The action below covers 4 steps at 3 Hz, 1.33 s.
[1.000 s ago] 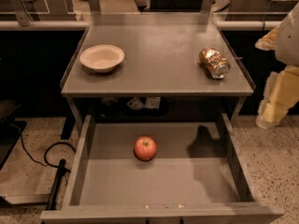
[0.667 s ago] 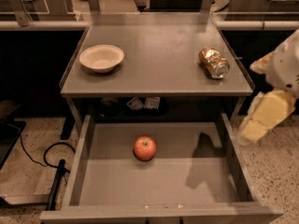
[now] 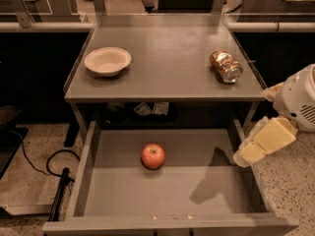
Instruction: Pick apple from top drawer and place on counter
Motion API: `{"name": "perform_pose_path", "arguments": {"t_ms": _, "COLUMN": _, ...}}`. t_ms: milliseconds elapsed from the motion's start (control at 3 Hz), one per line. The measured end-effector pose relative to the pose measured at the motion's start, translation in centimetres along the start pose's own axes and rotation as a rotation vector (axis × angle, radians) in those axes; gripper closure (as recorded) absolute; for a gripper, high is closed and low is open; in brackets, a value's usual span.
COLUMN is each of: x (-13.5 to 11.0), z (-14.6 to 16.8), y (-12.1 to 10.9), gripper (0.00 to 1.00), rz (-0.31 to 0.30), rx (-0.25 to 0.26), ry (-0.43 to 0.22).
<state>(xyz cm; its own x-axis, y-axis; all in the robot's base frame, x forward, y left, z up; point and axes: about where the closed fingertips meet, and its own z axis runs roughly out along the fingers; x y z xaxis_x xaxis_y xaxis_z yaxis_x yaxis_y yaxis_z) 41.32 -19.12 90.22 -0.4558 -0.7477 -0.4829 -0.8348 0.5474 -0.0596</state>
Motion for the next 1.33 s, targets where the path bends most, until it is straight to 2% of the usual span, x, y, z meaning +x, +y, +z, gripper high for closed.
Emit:
{"name": "perform_pose_path", "arguments": {"t_ms": 333, "x": 0.1, "z": 2.1, "y": 1.0, "gripper": 0.00, "rz": -0.010, "rx": -0.016, "ry": -0.026}}
{"name": "perform_pose_path", "arguments": {"t_ms": 667, "x": 0.1, "z": 5.5, "y": 2.1, "gripper": 0.00, "rz": -0.027, "rx": -0.015, "ry": -0.076}}
{"name": "perform_pose_path", "arguments": {"t_ms": 1000, "x": 0.6, "z": 11.2, "y": 2.8, "gripper": 0.00, "rz": -0.045, "rx": -0.030, "ry": -0.098}}
{"name": "perform_pose_path", "arguments": {"t_ms": 1333, "x": 0.6, "z": 11.2, "y": 2.9, "gripper": 0.00, "rz": -0.045, "rx": -0.030, "ry": -0.099}}
